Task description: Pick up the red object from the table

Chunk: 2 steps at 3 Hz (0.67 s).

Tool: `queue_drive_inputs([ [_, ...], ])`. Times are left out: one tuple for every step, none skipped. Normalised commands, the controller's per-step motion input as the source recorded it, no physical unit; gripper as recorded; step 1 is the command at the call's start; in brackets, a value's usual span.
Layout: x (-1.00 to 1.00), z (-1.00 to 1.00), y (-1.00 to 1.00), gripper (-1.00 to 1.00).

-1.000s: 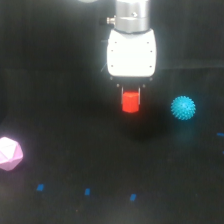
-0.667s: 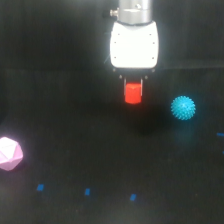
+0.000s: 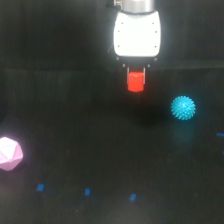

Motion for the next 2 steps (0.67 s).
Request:
queue_drive_inputs([
  [-0.65,-0.87,0.29,-1.00],
  [-0.02,-0.30,-0.42,-1.00],
])
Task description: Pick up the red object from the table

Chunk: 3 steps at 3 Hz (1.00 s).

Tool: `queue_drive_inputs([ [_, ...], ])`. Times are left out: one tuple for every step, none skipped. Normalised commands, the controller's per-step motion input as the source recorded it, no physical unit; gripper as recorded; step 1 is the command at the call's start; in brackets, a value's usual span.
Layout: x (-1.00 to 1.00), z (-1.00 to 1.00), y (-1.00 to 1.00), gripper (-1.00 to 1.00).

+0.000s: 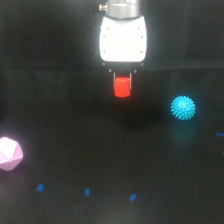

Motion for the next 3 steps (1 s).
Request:
queue_drive_inputs([
  [0.40,-0.66,-0.27,-0.79],
  [0.00,-0.09,-0.11,-1.00],
  [0.21,0.96,-0.52,-0.91],
])
